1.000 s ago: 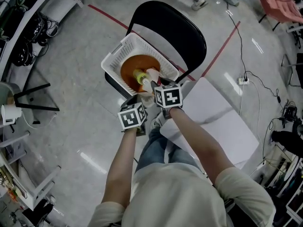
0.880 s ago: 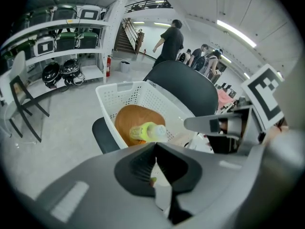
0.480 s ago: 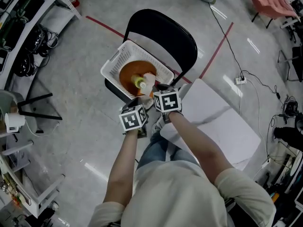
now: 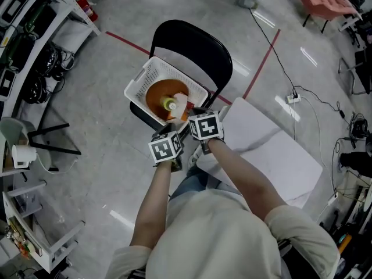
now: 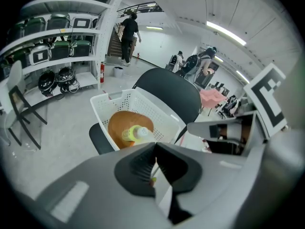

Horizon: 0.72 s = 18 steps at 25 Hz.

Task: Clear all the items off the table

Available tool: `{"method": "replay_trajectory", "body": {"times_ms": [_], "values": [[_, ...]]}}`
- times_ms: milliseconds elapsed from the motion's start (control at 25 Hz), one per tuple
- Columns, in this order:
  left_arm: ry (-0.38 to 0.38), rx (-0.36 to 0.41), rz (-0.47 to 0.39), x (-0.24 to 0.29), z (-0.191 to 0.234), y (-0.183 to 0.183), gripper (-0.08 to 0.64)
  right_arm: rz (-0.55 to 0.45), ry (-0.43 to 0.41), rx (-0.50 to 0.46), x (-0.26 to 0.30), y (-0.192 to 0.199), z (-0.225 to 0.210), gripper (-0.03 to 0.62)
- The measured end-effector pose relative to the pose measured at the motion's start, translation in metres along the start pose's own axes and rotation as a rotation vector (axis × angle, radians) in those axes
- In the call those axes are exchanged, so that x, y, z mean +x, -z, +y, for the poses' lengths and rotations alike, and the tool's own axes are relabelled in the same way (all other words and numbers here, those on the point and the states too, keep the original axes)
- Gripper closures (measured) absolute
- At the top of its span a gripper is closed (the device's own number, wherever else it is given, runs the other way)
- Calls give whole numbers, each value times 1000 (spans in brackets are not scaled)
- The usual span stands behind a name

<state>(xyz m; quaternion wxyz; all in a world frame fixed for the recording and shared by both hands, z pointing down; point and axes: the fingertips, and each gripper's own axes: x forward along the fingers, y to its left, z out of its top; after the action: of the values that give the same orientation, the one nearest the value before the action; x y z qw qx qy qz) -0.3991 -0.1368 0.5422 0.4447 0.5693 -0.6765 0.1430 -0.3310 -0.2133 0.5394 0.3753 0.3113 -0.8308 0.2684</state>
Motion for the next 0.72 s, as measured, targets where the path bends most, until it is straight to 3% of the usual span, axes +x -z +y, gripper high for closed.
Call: {"method": "replay_trajectory", "body": {"times_ms": [720], "values": [[41,94,-24,-34,-42,8,551,-71,-2,-13,-63,16,1,594]]}}
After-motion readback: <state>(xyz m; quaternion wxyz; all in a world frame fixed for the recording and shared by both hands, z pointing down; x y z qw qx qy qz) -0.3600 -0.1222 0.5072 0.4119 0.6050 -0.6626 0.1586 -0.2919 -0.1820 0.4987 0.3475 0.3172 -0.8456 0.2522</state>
